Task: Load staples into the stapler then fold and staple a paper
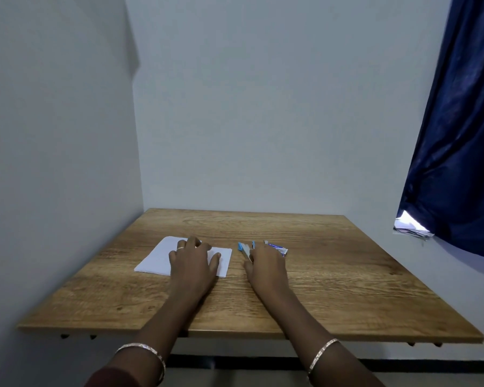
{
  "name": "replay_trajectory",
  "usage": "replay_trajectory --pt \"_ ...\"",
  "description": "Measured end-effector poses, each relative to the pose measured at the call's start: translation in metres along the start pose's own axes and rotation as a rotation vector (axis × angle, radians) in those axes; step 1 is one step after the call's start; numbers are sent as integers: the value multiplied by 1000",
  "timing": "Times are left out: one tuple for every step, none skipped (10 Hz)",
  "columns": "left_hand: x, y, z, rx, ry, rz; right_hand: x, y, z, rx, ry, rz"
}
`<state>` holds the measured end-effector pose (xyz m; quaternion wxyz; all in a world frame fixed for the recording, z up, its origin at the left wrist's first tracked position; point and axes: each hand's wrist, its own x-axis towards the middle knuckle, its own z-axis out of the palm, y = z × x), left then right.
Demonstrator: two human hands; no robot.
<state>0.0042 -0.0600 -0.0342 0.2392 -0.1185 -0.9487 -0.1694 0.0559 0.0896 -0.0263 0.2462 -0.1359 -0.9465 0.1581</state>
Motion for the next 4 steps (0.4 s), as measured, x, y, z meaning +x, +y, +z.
replay_trajectory --pt "13 8 4 27 13 25 11 9 -12 54 74 -30" --pt "42 27 9 15 66 82 40 22 -26 31 193 -71" --pt "82 55 19 -36 207 203 81 42 -30 11 369 -140" --pt "121 80 36 -78 347 284 122 58 -22 -8 575 -180"
